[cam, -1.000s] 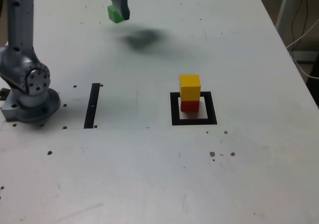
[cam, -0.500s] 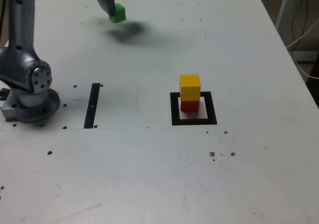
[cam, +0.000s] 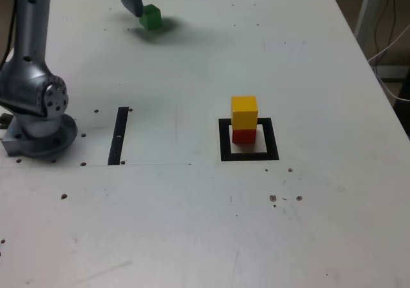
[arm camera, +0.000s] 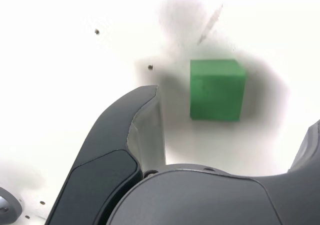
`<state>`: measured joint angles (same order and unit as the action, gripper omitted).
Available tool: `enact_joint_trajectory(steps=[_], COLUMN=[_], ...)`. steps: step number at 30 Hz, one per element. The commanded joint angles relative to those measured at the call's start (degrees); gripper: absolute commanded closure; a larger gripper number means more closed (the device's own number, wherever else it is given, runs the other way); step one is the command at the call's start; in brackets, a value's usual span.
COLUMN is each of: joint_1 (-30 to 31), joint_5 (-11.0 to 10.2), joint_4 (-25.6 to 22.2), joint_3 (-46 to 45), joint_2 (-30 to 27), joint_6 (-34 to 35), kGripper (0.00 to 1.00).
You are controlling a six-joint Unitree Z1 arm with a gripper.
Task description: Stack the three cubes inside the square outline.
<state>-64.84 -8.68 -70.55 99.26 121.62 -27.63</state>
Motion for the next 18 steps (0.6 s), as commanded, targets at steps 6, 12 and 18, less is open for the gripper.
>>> enact_joint_trajectory(steps=[6, 12, 18], joint_1=[-0.84, -0.95, -0.99], joint_5=[0.19, 0.97, 0.85], joint_4=[-1.25, -2.05, -4.39], joint_3=[1.79, 3.18, 6.27], joint_2=[2.70, 5.25, 7.85], joint_6=[-1.76, -3.00, -3.56], kGripper=[0.01, 0.03, 0.08])
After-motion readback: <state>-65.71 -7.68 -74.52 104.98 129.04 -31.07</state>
